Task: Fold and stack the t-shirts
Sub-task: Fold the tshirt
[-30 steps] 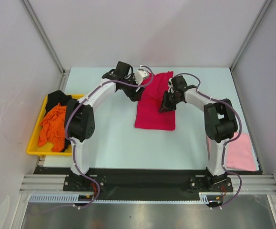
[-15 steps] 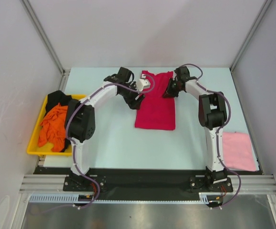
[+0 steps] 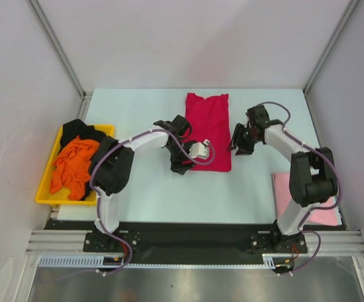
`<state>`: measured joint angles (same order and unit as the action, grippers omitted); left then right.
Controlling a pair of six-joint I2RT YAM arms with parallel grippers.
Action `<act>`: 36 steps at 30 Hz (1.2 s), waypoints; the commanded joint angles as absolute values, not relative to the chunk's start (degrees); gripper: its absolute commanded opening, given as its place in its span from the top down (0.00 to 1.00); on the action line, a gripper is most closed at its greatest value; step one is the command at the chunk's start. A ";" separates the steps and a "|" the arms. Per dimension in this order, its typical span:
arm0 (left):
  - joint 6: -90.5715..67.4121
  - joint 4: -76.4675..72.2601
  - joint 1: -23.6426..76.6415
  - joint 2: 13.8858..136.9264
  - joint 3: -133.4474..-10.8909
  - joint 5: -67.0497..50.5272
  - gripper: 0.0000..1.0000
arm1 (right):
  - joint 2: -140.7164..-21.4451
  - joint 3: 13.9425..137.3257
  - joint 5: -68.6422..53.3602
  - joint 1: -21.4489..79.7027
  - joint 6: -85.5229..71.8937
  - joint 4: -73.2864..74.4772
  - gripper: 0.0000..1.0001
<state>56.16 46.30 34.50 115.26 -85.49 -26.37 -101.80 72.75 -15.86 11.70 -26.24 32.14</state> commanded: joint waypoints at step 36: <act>48.52 35.59 37.97 104.16 -73.22 -15.11 1.00 | -93.89 53.18 -21.18 15.38 -31.30 26.43 1.00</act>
